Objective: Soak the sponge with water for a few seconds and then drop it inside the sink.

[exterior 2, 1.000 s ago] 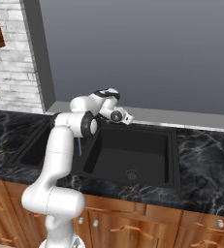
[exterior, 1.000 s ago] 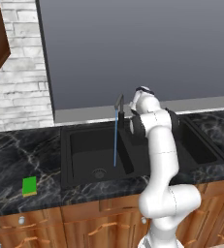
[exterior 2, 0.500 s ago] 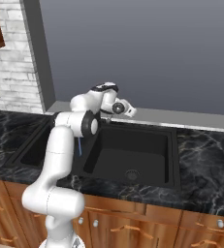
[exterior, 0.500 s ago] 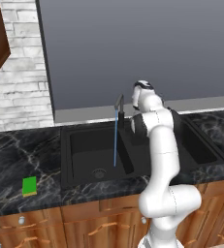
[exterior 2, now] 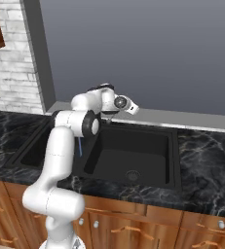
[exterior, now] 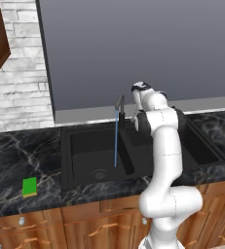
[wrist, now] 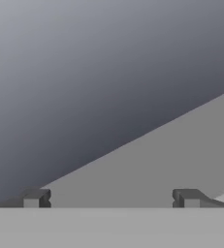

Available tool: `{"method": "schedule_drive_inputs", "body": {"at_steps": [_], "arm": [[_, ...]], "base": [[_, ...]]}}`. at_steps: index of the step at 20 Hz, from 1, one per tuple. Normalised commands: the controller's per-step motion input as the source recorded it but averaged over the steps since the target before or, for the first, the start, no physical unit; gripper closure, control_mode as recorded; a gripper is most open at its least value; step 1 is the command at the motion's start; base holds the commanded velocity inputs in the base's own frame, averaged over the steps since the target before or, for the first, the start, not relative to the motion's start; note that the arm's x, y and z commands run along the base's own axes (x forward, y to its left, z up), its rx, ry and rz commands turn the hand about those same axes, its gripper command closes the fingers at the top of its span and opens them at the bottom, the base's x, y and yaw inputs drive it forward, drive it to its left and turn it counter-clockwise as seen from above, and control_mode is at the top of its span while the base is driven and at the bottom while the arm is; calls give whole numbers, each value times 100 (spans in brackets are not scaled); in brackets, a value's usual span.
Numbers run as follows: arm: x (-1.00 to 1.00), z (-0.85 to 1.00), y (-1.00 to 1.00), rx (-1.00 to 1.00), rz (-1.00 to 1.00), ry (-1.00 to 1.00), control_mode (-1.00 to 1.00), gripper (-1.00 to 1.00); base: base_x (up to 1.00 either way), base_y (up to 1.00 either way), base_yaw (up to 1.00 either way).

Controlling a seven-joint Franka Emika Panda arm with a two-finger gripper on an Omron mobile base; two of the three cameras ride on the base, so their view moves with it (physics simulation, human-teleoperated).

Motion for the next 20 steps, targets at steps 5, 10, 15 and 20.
{"method": "schedule_drive_inputs", "body": {"at_steps": [5,10,15,20], "arm": [[-12,49,-8,0,0,0,-100,-100],[-11,35,-10,0,0,0,-100,-100],[-31,31,-15,0,0,0,-100,-100],[-37,38,-18,0,-1,0,-100,-100]], "base": [[0,0,0],[0,0,0],[0,0,0],[0,0,0]]}}
